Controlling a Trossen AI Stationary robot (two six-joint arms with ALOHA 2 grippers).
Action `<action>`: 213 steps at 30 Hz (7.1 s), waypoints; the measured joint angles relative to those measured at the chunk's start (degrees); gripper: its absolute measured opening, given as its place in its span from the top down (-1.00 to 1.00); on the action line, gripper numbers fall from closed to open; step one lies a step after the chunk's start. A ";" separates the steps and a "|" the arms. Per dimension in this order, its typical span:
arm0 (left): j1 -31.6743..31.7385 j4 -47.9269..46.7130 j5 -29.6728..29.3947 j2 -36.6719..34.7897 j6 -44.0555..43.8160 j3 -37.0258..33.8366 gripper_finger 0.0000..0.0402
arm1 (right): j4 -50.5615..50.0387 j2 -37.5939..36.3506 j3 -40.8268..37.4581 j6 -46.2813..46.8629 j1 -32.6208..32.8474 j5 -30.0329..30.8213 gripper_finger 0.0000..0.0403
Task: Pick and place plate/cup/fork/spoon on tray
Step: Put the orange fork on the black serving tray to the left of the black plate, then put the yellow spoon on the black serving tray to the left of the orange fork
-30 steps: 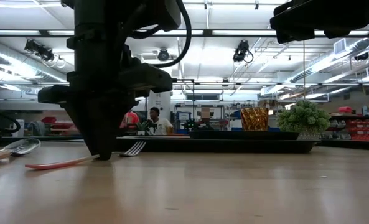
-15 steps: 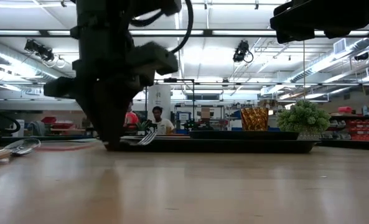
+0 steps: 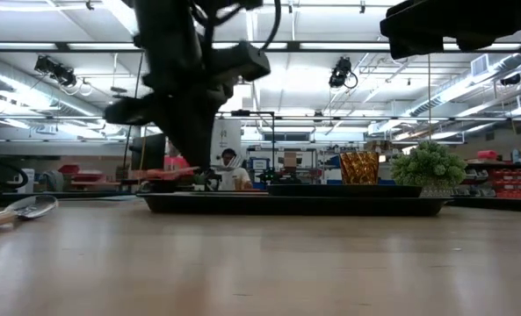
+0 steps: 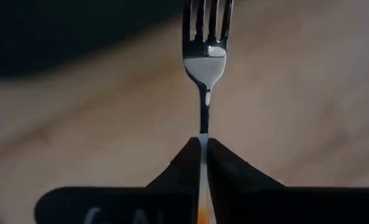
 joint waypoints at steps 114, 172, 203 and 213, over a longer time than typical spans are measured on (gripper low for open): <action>-24.01 -11.90 -2.55 0.87 -50.07 -9.33 0.16 | 0.81 -0.04 -0.02 0.47 1.97 -1.46 0.49; 1.90 -9.51 -8.46 -9.82 -8.27 -9.09 0.63 | 2.86 -0.04 -0.02 -0.43 2.57 -1.44 0.49; 27.98 6.12 -2.63 1.55 12.97 -9.07 0.63 | 3.36 -0.02 -0.02 -1.52 2.57 -1.44 0.49; 27.95 6.62 -2.64 1.77 12.99 -9.05 0.42 | 3.34 -0.02 -0.01 -1.52 2.57 -1.44 0.49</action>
